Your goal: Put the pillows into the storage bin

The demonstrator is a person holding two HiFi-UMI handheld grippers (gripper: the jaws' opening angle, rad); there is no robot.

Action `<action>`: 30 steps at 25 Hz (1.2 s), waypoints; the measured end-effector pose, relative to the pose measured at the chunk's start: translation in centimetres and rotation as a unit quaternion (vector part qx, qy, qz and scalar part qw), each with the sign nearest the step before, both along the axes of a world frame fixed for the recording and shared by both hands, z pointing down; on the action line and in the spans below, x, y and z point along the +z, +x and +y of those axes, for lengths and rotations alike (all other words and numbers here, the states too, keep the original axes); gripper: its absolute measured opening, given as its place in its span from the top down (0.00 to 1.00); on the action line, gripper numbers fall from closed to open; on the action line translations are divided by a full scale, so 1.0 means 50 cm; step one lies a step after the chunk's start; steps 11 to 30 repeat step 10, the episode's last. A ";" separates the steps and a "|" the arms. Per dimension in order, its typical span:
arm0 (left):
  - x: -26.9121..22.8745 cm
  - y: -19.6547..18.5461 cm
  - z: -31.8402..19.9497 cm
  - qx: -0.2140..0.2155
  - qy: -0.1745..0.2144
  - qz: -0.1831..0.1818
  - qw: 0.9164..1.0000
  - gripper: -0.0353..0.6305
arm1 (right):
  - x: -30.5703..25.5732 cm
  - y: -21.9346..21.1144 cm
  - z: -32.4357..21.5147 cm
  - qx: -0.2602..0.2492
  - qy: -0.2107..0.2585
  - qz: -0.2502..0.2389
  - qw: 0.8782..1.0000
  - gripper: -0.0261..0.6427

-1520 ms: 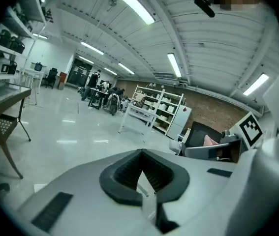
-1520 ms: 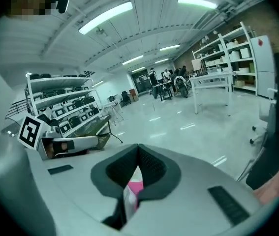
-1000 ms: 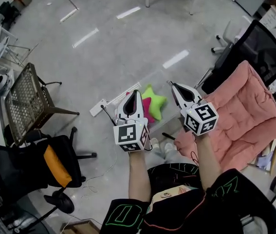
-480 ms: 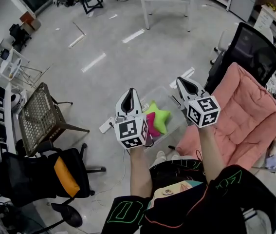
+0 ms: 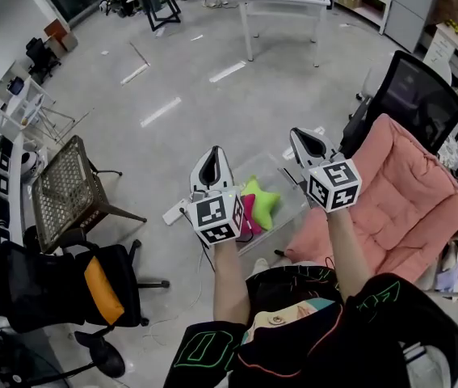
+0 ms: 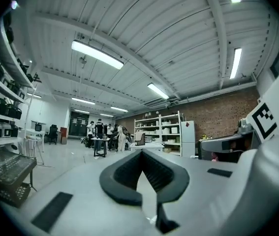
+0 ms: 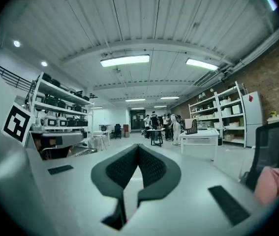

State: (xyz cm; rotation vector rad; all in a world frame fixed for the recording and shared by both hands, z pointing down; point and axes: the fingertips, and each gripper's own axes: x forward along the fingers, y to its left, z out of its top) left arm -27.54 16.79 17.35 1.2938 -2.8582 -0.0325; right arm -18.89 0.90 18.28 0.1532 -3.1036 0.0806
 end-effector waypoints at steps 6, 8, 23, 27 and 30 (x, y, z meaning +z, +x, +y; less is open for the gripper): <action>-0.008 0.008 0.005 -0.007 0.004 -0.003 1.000 0.96 | -0.017 0.008 0.001 -0.001 0.012 -0.008 1.000 0.96; -0.012 0.012 0.000 -0.008 0.005 -0.004 1.000 0.96 | -0.023 0.013 -0.005 0.000 0.016 -0.009 1.000 0.96; -0.014 0.017 -0.005 -0.010 0.006 -0.003 1.000 0.96 | -0.025 0.018 -0.010 0.000 0.019 -0.010 1.000 0.96; -0.014 0.017 -0.005 -0.010 0.006 -0.003 1.000 0.96 | -0.025 0.018 -0.010 0.000 0.019 -0.010 1.000 0.96; -0.014 0.017 -0.005 -0.010 0.006 -0.003 1.000 0.96 | -0.025 0.018 -0.010 0.000 0.019 -0.010 1.000 0.96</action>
